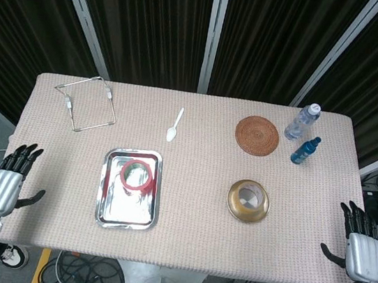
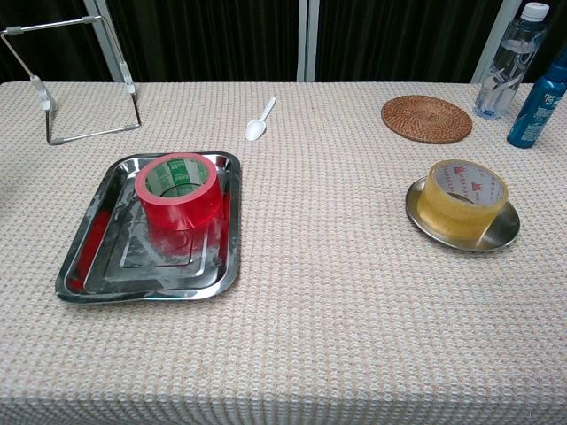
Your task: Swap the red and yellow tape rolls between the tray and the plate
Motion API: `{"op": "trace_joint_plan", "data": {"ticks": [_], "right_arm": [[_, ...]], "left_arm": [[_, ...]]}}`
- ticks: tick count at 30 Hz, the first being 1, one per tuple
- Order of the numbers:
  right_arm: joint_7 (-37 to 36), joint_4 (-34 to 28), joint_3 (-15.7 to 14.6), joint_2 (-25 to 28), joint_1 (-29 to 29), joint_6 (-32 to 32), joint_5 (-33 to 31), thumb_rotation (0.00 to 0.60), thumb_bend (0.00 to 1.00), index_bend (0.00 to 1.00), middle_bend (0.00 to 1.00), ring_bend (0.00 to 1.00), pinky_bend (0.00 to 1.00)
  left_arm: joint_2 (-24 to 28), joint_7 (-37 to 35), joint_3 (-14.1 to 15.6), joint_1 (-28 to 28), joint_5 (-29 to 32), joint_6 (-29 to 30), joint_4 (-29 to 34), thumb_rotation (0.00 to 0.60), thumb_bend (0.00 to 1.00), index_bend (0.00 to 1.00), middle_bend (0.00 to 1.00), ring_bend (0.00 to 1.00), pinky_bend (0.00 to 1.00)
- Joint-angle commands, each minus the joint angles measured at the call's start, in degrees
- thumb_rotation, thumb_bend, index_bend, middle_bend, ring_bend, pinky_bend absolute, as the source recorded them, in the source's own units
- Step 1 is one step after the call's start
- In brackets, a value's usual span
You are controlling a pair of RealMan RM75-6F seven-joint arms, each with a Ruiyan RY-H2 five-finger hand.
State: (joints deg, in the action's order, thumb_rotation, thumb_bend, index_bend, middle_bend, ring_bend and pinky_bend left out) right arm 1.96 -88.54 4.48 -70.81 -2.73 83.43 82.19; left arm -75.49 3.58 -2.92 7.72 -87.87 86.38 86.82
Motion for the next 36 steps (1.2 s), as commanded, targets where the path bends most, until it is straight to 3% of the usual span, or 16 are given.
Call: {"op": "trace_joint_plan", "data": {"ticks": [1,10,18,29,36], "right_arm": [[0.0,-0.1,0.0,0.0,0.0,0.1,0.0,0.600,0.11,0.00,0.00,0.00,0.00],[1.7,-2.9,-0.1,1.4,-1.2,-2.1,-0.2,0.600,0.11,0.00,0.00,0.00,0.00],[11.8,-10.4,2.0,4.1,-9.1,-13.3,-3.3,0.600,0.11,0.00,0.00,0.00,0.00],[22.3,-11.4,5.2,-1.6,-21.0,-27.1,-14.4,0.600,0.11,0.00,0.00,0.00,0.00],[25.9,-9.0,5.3,-4.9,-25.6,-30.0,-19.1,0.600,0.11,0.00,0.00,0.00,0.00]], "left_arm": [[0.0,0.0,0.1,0.0,0.1,-0.1,0.0,0.600,0.15,0.09,0.04,0.00,0.18],[0.4,-0.5,0.1,0.3,-0.1,-0.6,0.2,0.600,0.15,0.09,0.04,0.00,0.18],[-0.2,-2.1,0.8,0.1,-0.5,-0.8,-1.2,0.600,0.15,0.09,0.04,0.00,0.17],[-0.7,-4.7,1.2,-0.1,-0.8,-0.6,-3.3,0.600,0.15,0.09,0.04,0.00,0.18],[-1.3,-6.2,1.1,-0.3,-0.5,-0.6,-4.7,0.600,0.15,0.09,0.04,0.00,0.18]]}}
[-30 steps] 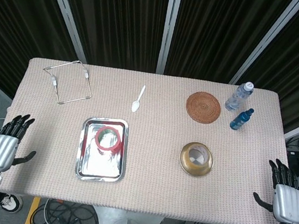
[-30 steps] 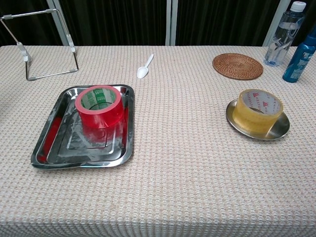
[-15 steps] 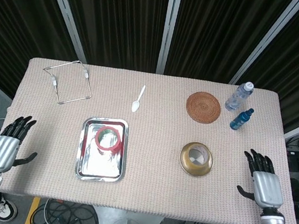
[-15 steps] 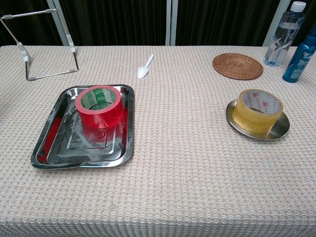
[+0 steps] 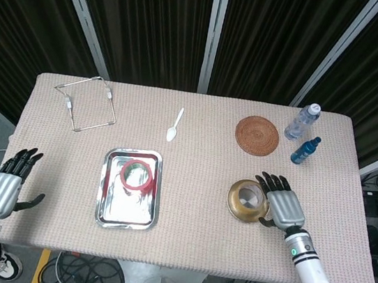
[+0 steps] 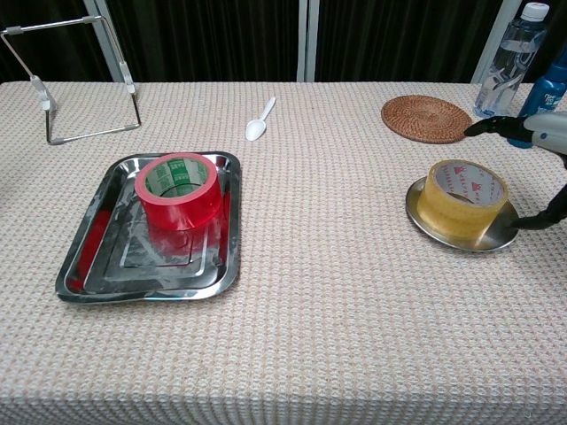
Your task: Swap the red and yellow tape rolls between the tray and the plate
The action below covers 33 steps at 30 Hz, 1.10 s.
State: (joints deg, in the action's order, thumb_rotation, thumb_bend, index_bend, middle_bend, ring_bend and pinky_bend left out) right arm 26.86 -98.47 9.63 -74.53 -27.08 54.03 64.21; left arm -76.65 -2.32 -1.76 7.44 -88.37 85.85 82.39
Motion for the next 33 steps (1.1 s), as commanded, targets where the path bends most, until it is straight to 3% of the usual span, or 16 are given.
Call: {"op": "trace_joint_plan", "data": {"ticks": [1,11,18,20,27,33], "right_arm": [[1.3,1.2,0.2,-1.6,-1.7,-0.7,-1.5,0.600,0.11,0.00,0.00,0.00,0.00],[3.1,2.3,-0.7,-3.4,-5.1,-1.5,-4.2,0.600,0.13,0.00,0.12,0.00,0.00],[2.9,2.8,-1.9,-3.8,-6.3,-1.5,-5.4,0.600,0.13,0.00,0.18,0.06,0.01],[2.5,3.0,-2.0,-3.9,-6.4,-1.0,-5.0,0.600,0.14,0.03,0.20,0.11,0.05],[-1.2,3.4,-2.3,-3.9,-5.9,1.7,-1.0,0.600,0.21,0.30,0.32,0.24,0.15],[-4.7,1.4,-1.7,-1.9,-5.4,4.3,3.0,0.600,0.22,0.34,0.33,0.25,0.16]], "left_arm": [[-0.2,-0.4,0.0,0.0,0.0,0.0,-0.4,0.600,0.15,0.09,0.04,0.00,0.18],[-0.4,-1.2,0.0,0.0,0.0,-0.1,-1.1,0.600,0.15,0.09,0.04,0.00,0.18],[-0.6,-1.5,0.1,0.0,0.2,-0.4,-1.4,0.600,0.15,0.09,0.04,0.00,0.18],[-0.6,-1.7,0.0,0.0,0.2,-0.3,-1.5,0.600,0.15,0.09,0.04,0.00,0.17],[-0.7,-2.0,0.1,-0.1,0.2,-0.4,-1.8,0.600,0.15,0.09,0.04,0.00,0.18],[-0.6,-1.9,0.0,-0.1,0.2,-0.1,-1.7,0.600,0.15,0.09,0.04,0.00,0.18]]}}
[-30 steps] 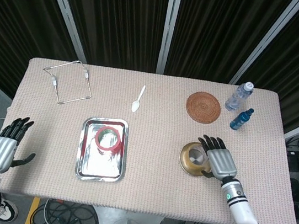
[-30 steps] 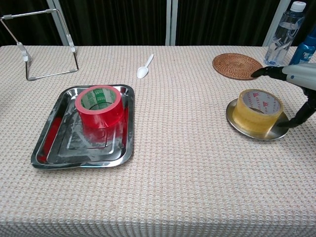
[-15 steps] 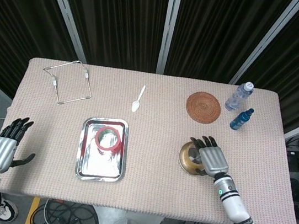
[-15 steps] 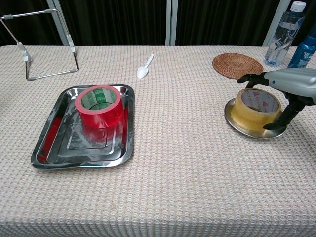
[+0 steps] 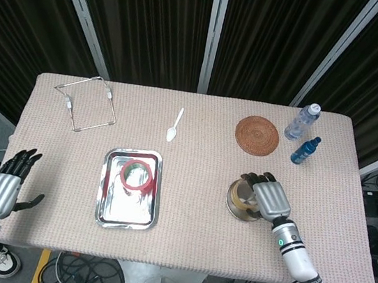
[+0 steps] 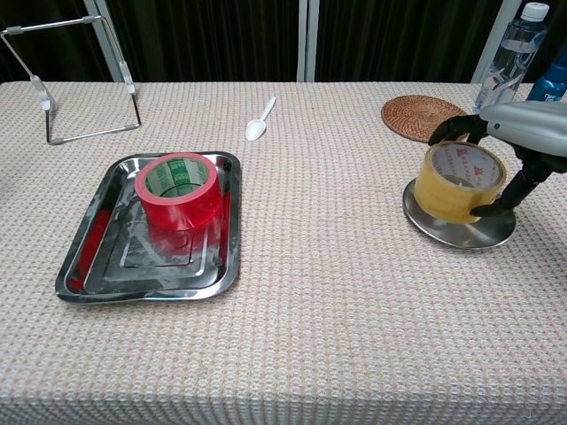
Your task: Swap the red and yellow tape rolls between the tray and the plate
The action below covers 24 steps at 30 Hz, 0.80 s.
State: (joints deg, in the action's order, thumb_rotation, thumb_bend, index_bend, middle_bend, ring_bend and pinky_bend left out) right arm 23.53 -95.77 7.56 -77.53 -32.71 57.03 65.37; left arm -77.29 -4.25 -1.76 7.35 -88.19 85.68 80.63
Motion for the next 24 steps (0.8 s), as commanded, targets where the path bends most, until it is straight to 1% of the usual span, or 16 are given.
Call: {"op": "trace_joint_plan", "data": {"ticks": [1,5,10,18,24], "right_arm": [[-1.8,-1.8,0.6,1.5,0.2,1.6,2.6,0.600,0.22,0.34,0.33,0.25,0.16],[-2.7,-3.8,1.6,2.2,-1.3,1.2,5.1,0.600,0.22,0.34,0.33,0.25,0.16],[-1.9,-5.1,1.9,0.6,-4.9,-2.4,6.1,0.600,0.22,0.34,0.33,0.25,0.16],[1.0,-3.9,1.5,-4.8,-9.5,-6.5,4.5,0.600,0.22,0.34,0.33,0.25,0.16],[3.1,-2.8,0.6,-7.4,-11.3,-7.8,2.3,0.600,0.20,0.33,0.33,0.25,0.16]], "left_arm": [[0.0,0.0,0.0,0.0,0.0,0.0,0.0,0.600,0.15,0.09,0.04,0.00,0.18],[0.1,0.1,-0.1,0.0,0.0,0.2,0.1,0.600,0.15,0.09,0.04,0.00,0.18],[0.0,0.0,-0.1,-0.3,0.2,0.3,-0.1,0.600,0.15,0.09,0.04,0.00,0.18],[-0.1,-0.7,0.1,-0.6,0.3,0.5,-0.8,0.600,0.15,0.09,0.04,0.00,0.18],[-0.2,-1.1,0.1,-0.6,0.4,0.4,-1.2,0.600,0.16,0.09,0.04,0.00,0.18]]}}
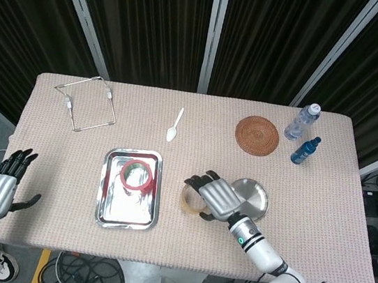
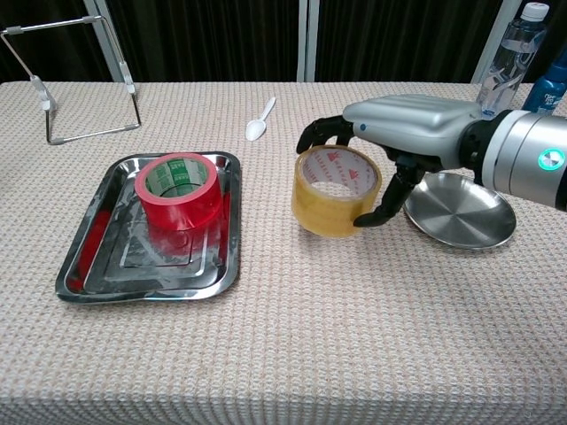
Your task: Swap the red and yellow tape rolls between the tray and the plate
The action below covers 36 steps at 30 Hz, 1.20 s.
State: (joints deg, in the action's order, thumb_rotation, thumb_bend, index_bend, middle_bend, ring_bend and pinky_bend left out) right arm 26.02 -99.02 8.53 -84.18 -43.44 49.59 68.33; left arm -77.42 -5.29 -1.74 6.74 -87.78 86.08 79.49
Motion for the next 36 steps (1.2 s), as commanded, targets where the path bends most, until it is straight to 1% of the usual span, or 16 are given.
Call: {"op": "trace_joint_plan", "data": {"ticks": [1,3,6,7,8,9,11,14,17,19,22,25,27,31,33,36], "right_arm": [[0.8,0.6,-0.5,-1.0,-0.7,-0.5,-0.9,0.600,0.18,0.30,0.32,0.24,0.16],[1.1,1.1,-0.8,-1.6,-1.3,-1.1,-1.6,0.600,0.14,0.21,0.28,0.19,0.14],[1.2,1.3,-1.1,-2.0,-2.3,-2.8,-3.2,0.600,0.05,0.04,0.16,0.05,0.09],[1.4,1.3,-1.2,-1.9,-2.7,-3.2,-3.6,0.600,0.02,0.01,0.12,0.02,0.07],[1.8,1.3,-1.3,-1.9,-3.0,-3.5,-4.0,0.600,0.01,0.00,0.09,0.01,0.06],[2.2,1.2,-1.5,-1.8,-3.3,-3.6,-4.5,0.600,0.00,0.00,0.05,0.00,0.03],[2.3,0.8,-1.6,-1.6,-3.5,-3.4,-5.0,0.600,0.00,0.00,0.02,0.00,0.02],[2.1,-0.2,-1.9,-0.6,-3.2,-2.3,-5.2,0.600,0.00,0.00,0.00,0.00,0.00],[1.1,-2.1,-2.2,1.7,-2.2,-0.5,-4.3,0.600,0.00,0.00,0.00,0.00,0.00],[-0.2,-3.5,-2.2,3.4,-1.0,1.4,-2.9,0.600,0.00,0.00,0.00,0.00,0.00],[-3.9,-5.7,-1.6,7.4,1.6,5.7,0.2,0.600,0.00,0.00,0.00,0.00,0.00],[-7.0,-6.7,-1.5,11.6,4.9,10.8,3.0,0.600,0.00,0.00,0.00,0.00,0.00],[-9.7,-6.8,-1.4,14.5,7.3,13.7,3.9,0.600,0.00,0.00,0.00,0.00,0.00],[-15.6,-5.9,-1.6,19.6,11.0,16.4,4.2,0.600,0.00,0.00,0.00,0.00,0.00],[-18.9,-4.9,-1.6,21.5,12.8,17.9,4.6,0.600,0.00,0.00,0.00,0.00,0.00],[-23.6,-3.3,-1.7,23.1,15.2,19.7,5.3,0.600,0.00,0.00,0.00,0.00,0.00]], "left_arm": [[0.0,-0.1,0.1,0.0,0.0,0.0,-0.2,0.600,0.16,0.09,0.04,0.00,0.18],[-0.1,-0.2,0.1,-0.1,-0.1,0.1,-0.3,0.600,0.16,0.09,0.04,0.00,0.18],[-0.1,-0.3,0.0,-0.1,-0.1,0.0,-0.4,0.600,0.16,0.09,0.04,0.00,0.18],[0.0,-0.2,0.0,-0.1,-0.1,0.0,-0.4,0.600,0.16,0.09,0.04,0.00,0.18],[0.0,-0.2,0.0,0.0,-0.1,0.0,-0.4,0.600,0.16,0.09,0.04,0.00,0.18],[0.0,-0.2,0.0,-0.1,0.0,0.0,-0.4,0.600,0.16,0.09,0.04,0.00,0.18],[0.0,-0.2,0.0,-0.1,-0.1,0.0,-0.3,0.600,0.16,0.09,0.04,0.00,0.18],[0.2,-0.4,0.0,-0.1,-0.1,0.0,-0.2,0.600,0.16,0.09,0.04,0.00,0.18],[0.3,-0.5,-0.2,0.1,-0.1,-0.1,0.0,0.600,0.16,0.09,0.04,0.00,0.18],[0.5,-0.7,-0.3,0.4,-0.2,-0.3,0.4,0.600,0.16,0.09,0.04,0.00,0.17],[1.3,-0.5,-0.5,1.5,-1.0,-1.3,1.6,0.600,0.15,0.09,0.04,0.00,0.18],[2.3,0.7,-1.3,4.1,-2.7,-2.9,3.6,0.600,0.16,0.09,0.04,0.00,0.18],[2.9,1.7,-1.9,6.5,-4.0,-5.0,5.5,0.600,0.15,0.09,0.04,0.00,0.18],[3.0,3.6,-2.9,11.5,-4.9,-11.0,9.4,0.600,0.12,0.09,0.04,0.00,0.17],[2.3,4.6,-3.7,14.2,-3.9,-14.8,10.9,0.600,0.08,0.09,0.04,0.00,0.16],[0.6,6.9,-5.2,17.2,-0.4,-19.7,12.9,0.600,0.05,0.09,0.03,0.00,0.11]]}}
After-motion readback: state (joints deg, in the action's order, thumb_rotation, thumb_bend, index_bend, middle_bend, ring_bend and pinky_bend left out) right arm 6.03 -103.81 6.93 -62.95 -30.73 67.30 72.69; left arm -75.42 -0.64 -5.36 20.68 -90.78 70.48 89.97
